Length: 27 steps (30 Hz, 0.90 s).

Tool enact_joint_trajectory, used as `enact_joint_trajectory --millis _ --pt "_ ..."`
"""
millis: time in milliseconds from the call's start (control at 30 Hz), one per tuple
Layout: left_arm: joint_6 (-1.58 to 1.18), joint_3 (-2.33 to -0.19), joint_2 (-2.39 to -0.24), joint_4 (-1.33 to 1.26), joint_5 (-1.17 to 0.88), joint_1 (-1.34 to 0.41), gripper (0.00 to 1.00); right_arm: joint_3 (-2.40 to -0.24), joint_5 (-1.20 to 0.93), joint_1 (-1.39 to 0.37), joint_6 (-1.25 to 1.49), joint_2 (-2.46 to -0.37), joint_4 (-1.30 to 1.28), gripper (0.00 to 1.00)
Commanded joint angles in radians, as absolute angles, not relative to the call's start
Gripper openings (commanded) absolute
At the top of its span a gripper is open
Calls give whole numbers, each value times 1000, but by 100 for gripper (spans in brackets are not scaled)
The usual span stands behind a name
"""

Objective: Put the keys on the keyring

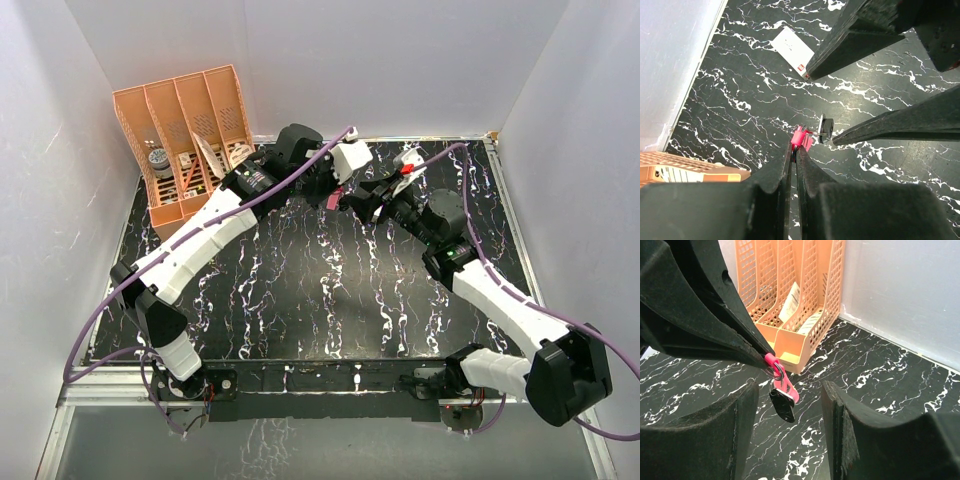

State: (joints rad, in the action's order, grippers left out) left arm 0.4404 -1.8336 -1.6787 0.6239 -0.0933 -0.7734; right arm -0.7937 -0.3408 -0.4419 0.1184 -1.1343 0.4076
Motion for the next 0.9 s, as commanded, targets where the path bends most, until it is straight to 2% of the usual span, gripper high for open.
enact_joint_trajectory --millis 0,500,733,867 --pt "451 -1884 -1670 653 -128 -767 0 -817 -398 -437 120 -1151 476 51" --pt "479 -1907 -1677 711 -192 -767 0 -825 -405 -437 124 -1185 497 45" --pt "491 -1909 -1681 732 -215 -767 0 -825 -412 -436 120 -1184 495 34" --pt "495 -1907 -1681 735 -226 -767 0 -824 -416 -437 117 -1181 496 33"
